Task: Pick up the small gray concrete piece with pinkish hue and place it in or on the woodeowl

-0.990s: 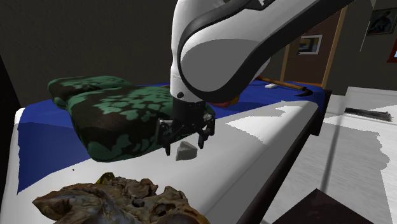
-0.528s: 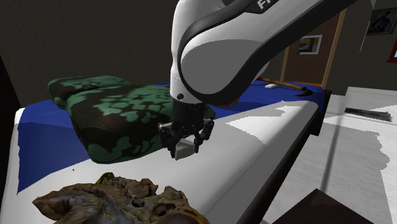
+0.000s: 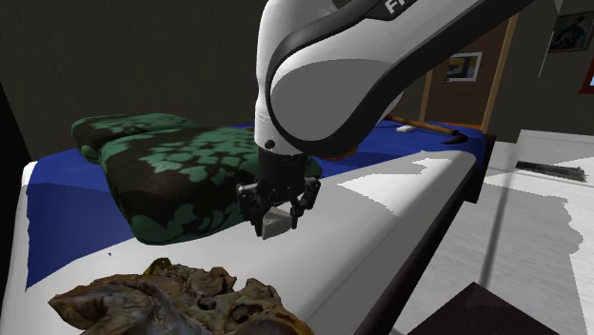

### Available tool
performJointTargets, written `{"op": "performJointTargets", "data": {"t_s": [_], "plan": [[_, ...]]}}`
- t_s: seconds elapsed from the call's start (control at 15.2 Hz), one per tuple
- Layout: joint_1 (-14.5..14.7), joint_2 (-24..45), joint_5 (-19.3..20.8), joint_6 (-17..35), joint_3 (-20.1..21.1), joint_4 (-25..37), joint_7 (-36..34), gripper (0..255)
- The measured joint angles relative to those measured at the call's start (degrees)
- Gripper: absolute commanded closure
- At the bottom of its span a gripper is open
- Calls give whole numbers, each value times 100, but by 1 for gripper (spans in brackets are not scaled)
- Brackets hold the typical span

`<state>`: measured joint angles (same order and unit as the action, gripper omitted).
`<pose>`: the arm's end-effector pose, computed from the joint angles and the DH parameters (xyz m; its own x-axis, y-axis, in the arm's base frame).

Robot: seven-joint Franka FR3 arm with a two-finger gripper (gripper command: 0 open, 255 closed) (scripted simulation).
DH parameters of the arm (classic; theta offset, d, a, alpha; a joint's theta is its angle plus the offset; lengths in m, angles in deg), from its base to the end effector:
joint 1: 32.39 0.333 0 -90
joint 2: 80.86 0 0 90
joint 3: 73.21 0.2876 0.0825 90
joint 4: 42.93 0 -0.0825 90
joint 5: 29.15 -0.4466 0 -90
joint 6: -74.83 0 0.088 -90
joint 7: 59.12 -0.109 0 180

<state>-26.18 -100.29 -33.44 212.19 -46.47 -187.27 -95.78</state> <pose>0.4296 0.2664 0.3390 0.9710 -0.1255 0.2037 -0.1200 -0.9920 -0.0393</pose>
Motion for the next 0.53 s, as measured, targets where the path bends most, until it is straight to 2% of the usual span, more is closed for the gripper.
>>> {"op": "performJointTargets", "data": {"t_s": [0.53], "plan": [[44,-248,-79,-500,-106,264,104,255]]}}
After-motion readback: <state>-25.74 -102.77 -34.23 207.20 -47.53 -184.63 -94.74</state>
